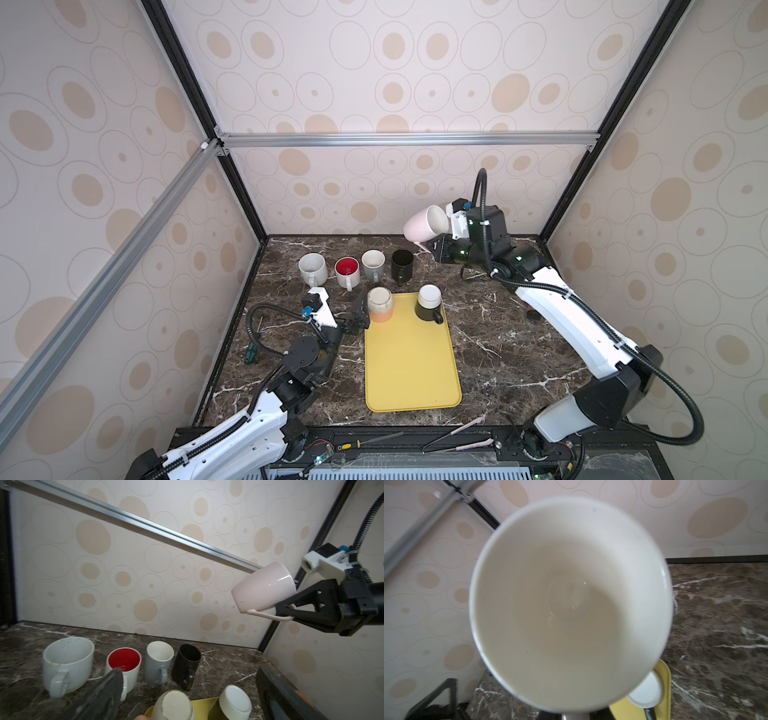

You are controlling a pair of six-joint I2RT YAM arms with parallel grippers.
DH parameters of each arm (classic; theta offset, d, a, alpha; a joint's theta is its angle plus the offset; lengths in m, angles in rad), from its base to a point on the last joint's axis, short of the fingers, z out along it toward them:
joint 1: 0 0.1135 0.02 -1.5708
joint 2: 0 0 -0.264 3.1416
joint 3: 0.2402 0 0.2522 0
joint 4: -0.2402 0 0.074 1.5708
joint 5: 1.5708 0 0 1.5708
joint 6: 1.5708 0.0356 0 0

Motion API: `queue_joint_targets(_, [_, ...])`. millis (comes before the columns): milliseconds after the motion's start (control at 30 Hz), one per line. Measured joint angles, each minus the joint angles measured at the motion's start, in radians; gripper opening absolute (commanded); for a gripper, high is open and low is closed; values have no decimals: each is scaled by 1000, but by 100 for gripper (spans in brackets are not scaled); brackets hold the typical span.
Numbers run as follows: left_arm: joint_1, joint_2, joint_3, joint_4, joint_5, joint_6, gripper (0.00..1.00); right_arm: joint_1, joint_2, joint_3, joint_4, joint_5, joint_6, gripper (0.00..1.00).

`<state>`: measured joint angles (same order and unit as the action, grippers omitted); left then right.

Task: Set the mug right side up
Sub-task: 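Carry the pink mug upright with the right gripper while the left withdraws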

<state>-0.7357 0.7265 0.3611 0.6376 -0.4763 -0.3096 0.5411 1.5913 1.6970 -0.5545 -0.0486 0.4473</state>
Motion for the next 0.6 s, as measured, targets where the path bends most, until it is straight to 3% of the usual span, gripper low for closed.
queue_joint_targets(167, [8,83,115,-182,-106,-11,100,-34,180,130,-146,130,-50,0])
queue_joint_targets(300, [10,185,229,-308,-72,-11,100,-52,317,235,-225,186,-65,0])
queue_joint_targets(600, [10,193,235,-391,-40,-3,100,-55,515,348,-293,237,-86,0])
